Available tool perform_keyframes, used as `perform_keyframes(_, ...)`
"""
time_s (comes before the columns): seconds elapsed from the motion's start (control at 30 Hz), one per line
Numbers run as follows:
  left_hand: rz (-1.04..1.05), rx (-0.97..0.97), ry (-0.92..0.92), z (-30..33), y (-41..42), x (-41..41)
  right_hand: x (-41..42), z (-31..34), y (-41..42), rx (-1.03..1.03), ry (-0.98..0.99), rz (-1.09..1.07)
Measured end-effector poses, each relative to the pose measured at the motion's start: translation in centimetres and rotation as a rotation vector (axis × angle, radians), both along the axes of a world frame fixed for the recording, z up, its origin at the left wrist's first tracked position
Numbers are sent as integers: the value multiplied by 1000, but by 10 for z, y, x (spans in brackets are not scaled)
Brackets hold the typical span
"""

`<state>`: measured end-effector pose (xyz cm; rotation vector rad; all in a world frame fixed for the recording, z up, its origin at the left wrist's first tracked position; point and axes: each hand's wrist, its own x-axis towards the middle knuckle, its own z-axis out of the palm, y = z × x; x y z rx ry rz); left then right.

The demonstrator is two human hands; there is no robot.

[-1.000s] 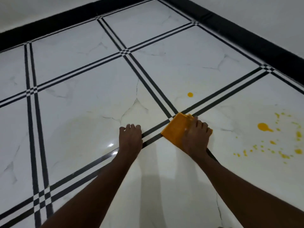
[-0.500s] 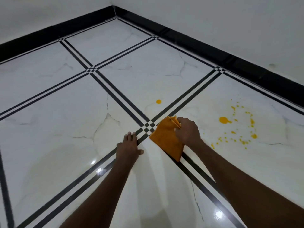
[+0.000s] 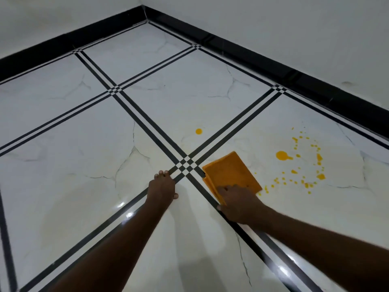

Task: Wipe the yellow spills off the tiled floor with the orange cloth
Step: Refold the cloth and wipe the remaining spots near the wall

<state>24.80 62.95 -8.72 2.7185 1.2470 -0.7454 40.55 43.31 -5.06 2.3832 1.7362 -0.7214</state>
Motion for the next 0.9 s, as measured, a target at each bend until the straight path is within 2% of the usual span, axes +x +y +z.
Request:
perform_keyframes(0.07,-51,7,19,6,0,6,28,14,7,-38,-15,101)
perform_keyframes(0.13,-104,18,51,10,2,12,61,33,16,-52,-109,197)
perform_keyframes(0.23,-93,23,83,22,3,21,89,44,27,39,-146,157)
perform_keyframes(0.3,-43,50,7,30,2,31,92,37,36,139,-154,155)
perform_keyframes(0.37,-12,118,-146,32,-4,48,86,13,40,199,-156,134)
perform_keyframes(0.43,-42,129,-303,24,-14,61,69,-22,39,214,-160,100)
perform_keyframes(0.47,-54,73,-337,14,-19,65,59,-44,36,209,-160,87)
perform_keyframes(0.57,-64,-46,-323,-18,-30,59,44,-88,19,254,-173,25)
perform_keyframes(0.7,-85,0,-366,-26,-28,51,71,-93,-16,259,-221,-72)
perform_keyframes(0.83,-79,2,-334,-27,-25,59,121,-92,-43,231,-283,-401)
perform_keyframes(0.9,-69,0,-310,-29,-24,60,115,-96,-43,243,-287,-415)
